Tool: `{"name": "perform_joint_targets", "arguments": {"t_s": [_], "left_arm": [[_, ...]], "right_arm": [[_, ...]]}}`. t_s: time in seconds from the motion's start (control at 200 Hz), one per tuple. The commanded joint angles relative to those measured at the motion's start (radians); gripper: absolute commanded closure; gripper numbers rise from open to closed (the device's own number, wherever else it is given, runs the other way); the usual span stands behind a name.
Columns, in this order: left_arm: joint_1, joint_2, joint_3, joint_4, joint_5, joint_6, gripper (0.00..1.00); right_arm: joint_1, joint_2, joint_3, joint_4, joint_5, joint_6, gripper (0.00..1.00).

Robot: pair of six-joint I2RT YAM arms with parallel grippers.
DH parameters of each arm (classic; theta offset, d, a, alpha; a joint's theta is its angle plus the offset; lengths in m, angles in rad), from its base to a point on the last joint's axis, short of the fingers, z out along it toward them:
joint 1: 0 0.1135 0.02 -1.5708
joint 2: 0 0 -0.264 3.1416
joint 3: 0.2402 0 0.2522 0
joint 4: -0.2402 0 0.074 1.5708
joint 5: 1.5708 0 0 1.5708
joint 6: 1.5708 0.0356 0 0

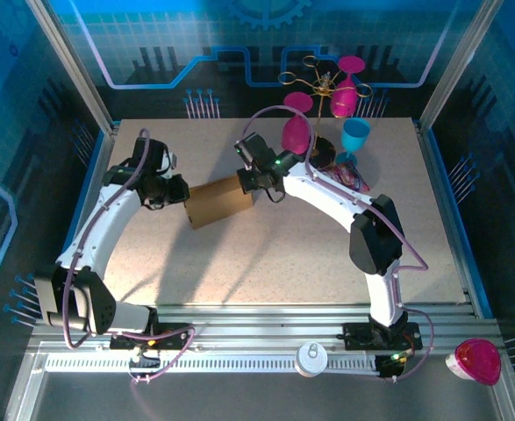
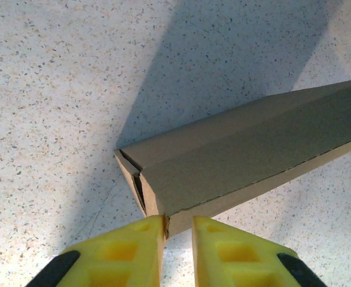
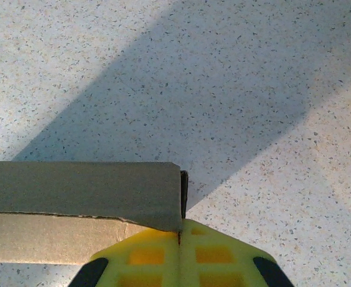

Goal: Fold the paper box

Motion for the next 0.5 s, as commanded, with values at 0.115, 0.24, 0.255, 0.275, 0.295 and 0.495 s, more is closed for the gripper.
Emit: {"name": "perform_joint_targets", "arguments": {"t_s": [0.115, 0.24, 0.255, 0.275, 0.295, 0.495], "left_arm": [[-0.016, 0.029, -0.001, 0.006, -0.031, 0.016, 0.85], [-0.017, 0.023, -0.012, 0.013, -0.041, 0.009, 0.88], [-0.018, 0.023, -0.012, 0.012, -0.043, 0.008, 0.88], [-0.018, 0.023, -0.012, 0.012, -0.044, 0.006, 0.88], [-0.018, 0.024, -0.013, 0.01, -0.046, 0.004, 0.89], [-0.021, 0.032, -0.011, -0.007, -0.058, -0.03, 0.94]], "right_arm": [[-0.011, 0.032, 0.018, -0.053, -0.004, -0.007, 1.0], [-0.01, 0.032, 0.019, -0.053, -0.005, -0.003, 1.0], [-0.011, 0.033, 0.021, -0.054, -0.005, -0.003, 1.0], [-0.01, 0.034, 0.021, -0.055, -0.005, -0.003, 1.0], [-0.01, 0.034, 0.021, -0.057, -0.005, -0.003, 1.0], [-0.011, 0.038, 0.025, -0.059, -0.005, -0.001, 1.0]]}}
